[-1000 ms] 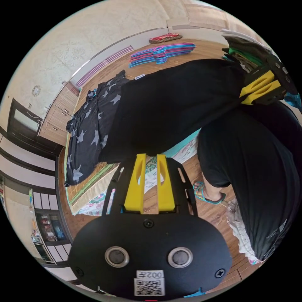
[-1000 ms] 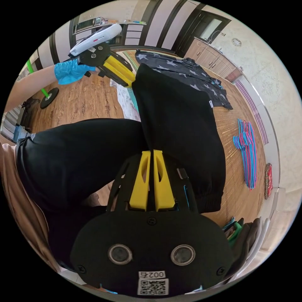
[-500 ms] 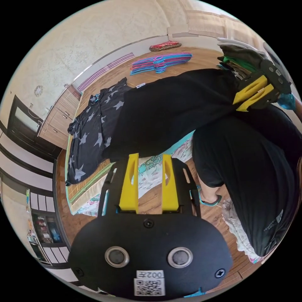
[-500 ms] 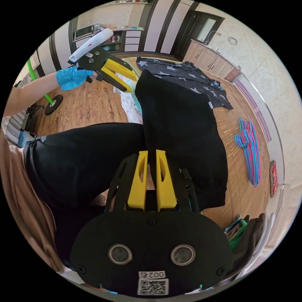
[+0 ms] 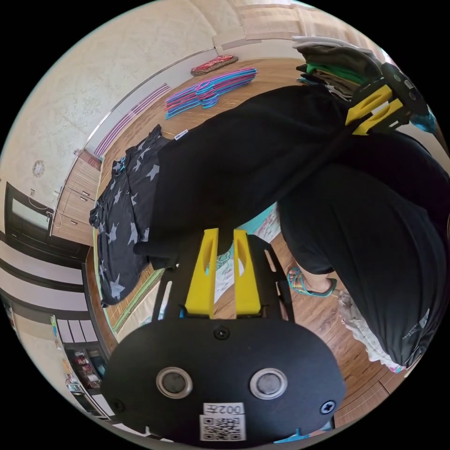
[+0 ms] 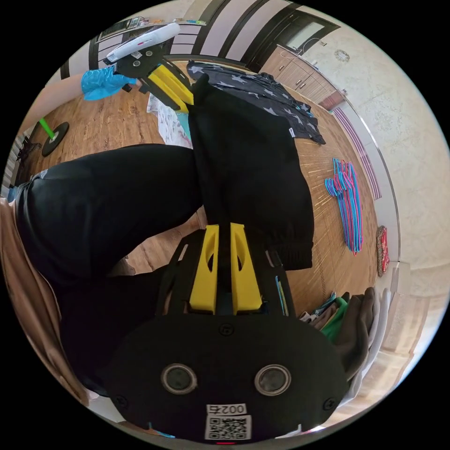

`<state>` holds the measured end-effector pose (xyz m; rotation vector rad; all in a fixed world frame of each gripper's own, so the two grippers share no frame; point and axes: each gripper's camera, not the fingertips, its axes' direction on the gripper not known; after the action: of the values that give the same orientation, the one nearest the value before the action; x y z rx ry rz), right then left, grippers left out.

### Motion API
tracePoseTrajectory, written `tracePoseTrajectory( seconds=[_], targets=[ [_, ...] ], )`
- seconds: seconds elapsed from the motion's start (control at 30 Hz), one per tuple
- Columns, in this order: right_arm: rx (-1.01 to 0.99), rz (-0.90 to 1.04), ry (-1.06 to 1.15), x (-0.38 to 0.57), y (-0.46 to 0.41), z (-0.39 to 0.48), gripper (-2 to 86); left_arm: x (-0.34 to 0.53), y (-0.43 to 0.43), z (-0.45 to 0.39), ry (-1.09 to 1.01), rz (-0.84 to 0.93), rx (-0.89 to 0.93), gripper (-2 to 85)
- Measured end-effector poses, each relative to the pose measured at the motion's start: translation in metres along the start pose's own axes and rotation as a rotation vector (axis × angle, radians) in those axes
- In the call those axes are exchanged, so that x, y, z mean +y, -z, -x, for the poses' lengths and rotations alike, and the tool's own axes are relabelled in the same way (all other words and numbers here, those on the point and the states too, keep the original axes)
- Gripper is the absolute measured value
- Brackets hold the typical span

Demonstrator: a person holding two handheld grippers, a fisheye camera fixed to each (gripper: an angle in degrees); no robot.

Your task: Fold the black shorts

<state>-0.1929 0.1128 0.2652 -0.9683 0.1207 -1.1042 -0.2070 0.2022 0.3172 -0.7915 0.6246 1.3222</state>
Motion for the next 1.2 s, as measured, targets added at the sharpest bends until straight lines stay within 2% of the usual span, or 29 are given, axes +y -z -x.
tracePoseTrajectory(
  seconds=[0.27,0.57,0.87,1.03,1.2],
  targets=[
    [-0.037,0.001,0.005,0.006,0.003,-0.001,0.7,0.018,0.001,0.009,0.054,0.023,-0.003,0.0],
    [-0.102,-0.046,-0.082,0.027,0.018,-0.028,6.2,0.032,0.015,0.036,0.151,0.019,0.069,3.0],
    [-0.196,-0.071,-0.183,0.054,0.013,-0.056,8.0,0.045,0.006,0.092,0.457,-0.031,0.009,3.7],
    [-0.159,-0.159,-0.357,0.067,0.013,-0.089,8.0,0.044,-0.018,0.119,0.633,0.002,0.049,4.8],
    [-0.064,-0.154,-0.517,0.069,-0.009,-0.123,8.1,0.044,-0.023,0.123,0.684,0.021,0.041,4.5]
  ],
)
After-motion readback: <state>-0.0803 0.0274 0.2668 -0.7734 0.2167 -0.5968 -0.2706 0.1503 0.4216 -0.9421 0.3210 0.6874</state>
